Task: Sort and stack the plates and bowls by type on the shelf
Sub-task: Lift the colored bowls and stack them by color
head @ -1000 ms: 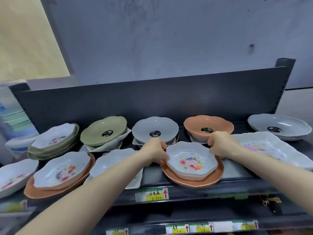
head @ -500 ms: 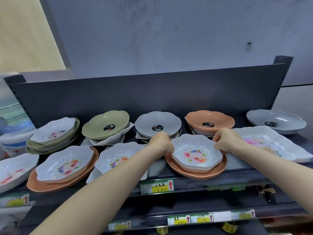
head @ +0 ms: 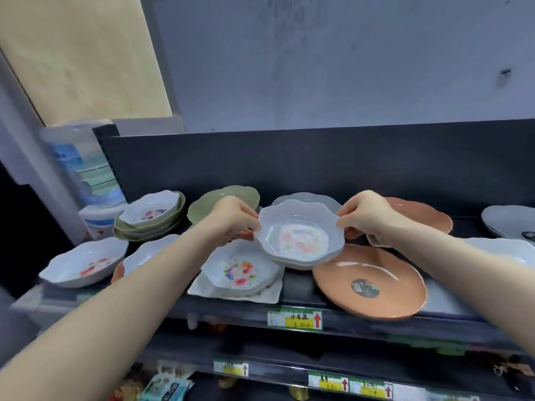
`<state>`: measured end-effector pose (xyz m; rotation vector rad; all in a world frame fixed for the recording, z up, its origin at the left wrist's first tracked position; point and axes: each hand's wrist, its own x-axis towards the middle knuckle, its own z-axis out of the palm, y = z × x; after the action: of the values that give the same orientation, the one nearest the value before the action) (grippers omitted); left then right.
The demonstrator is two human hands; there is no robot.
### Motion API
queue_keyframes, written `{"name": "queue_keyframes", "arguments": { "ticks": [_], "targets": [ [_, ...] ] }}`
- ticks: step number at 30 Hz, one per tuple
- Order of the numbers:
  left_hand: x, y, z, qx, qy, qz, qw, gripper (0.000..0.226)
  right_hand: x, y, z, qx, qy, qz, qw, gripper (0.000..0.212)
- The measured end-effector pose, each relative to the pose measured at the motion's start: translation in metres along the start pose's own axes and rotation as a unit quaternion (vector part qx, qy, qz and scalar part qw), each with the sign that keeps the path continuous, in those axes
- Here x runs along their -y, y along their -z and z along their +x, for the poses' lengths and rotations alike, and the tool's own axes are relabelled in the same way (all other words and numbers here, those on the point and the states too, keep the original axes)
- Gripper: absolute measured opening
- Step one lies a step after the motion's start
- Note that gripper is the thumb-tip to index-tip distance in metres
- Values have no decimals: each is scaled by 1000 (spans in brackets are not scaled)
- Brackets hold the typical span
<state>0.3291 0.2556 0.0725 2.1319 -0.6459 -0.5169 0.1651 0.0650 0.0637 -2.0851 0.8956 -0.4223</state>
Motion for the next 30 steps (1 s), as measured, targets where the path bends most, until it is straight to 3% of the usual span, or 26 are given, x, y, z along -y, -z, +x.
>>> {"name": "queue_keyframes", "arguments": {
  "ticks": [10, 16, 19, 26, 30],
  "targets": [
    [83, 45, -16, -150, 91, 64, 982, 16, 30, -112, 17, 98, 31, -27, 994, 19],
    [96, 34, -15, -126, 47, 206, 969, 23, 18, -114, 19, 119, 55, -58, 990, 18],
    [85, 34, -6, -142, 12, 261, 955, 12, 15, -95, 14, 117, 53, -28, 991, 15],
    [15, 1, 14, -131, -97, 232, 959, 9, -11, -17, 20, 32, 52, -20, 998, 18],
    [-18, -38, 19, -100, -141, 175, 969, 24, -43, 33, 27, -52, 40, -62, 996, 18]
  ]
}}
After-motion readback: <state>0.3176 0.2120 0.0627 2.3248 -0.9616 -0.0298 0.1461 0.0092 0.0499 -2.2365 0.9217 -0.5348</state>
